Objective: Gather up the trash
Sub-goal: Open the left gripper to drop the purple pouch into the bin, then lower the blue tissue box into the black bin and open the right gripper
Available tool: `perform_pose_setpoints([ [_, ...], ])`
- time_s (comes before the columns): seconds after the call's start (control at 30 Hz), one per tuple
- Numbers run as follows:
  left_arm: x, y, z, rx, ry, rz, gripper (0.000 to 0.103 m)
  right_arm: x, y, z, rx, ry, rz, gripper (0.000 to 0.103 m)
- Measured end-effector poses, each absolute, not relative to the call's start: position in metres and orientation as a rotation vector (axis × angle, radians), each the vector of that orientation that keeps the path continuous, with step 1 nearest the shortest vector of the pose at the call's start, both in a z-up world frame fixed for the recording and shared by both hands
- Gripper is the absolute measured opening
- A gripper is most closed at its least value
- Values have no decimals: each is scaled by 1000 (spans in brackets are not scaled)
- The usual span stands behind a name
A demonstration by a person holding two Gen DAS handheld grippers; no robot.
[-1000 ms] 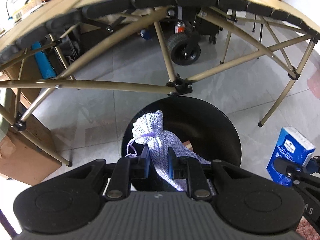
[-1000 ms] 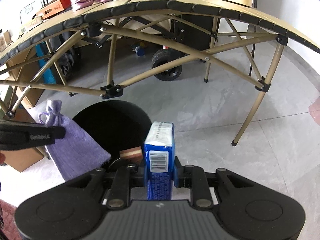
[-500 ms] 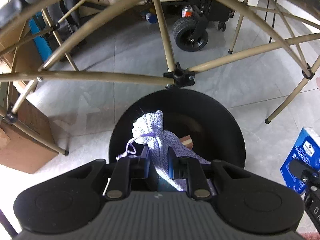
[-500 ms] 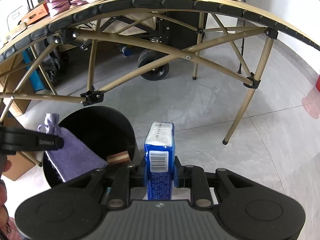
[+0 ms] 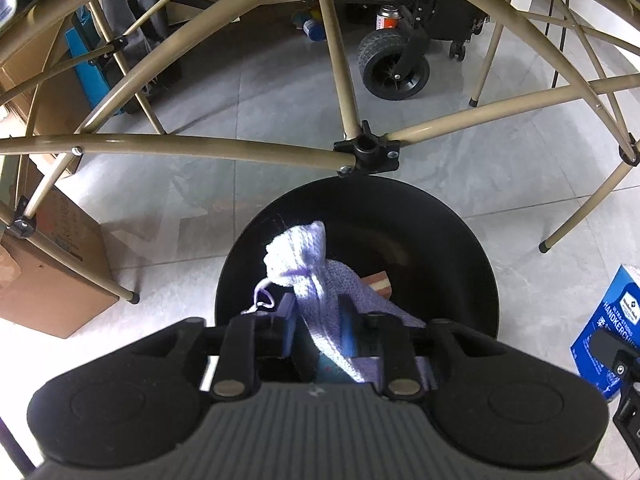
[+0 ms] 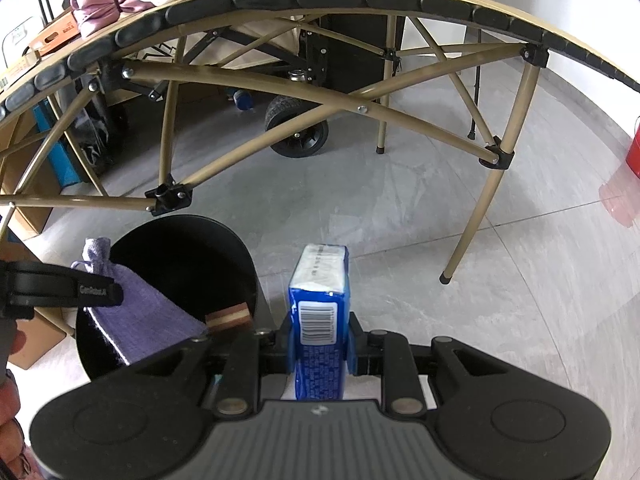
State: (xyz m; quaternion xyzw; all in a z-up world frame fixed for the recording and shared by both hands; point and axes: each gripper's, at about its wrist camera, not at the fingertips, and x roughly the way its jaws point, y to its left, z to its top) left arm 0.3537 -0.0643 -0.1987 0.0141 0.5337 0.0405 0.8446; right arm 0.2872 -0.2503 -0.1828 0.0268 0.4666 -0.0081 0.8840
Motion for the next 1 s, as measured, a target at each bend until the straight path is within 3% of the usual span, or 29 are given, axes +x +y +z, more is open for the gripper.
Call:
perform_pose_setpoints([
  [0.07,353,-64,-199,33,1130,102,93,287,-251,-183,56,973,-17,22],
  [0.1,353,-64,-198,43,1125,115,99,288,-251,-183,57,974,-17,22],
  [0.2,352,-66,-196,81,1106,126,103,288,-253,-184,59,975,-19,22],
  [1.0,341,-56,-184,134,1056,146,103,288,-247,-185,60,976,-3,22],
])
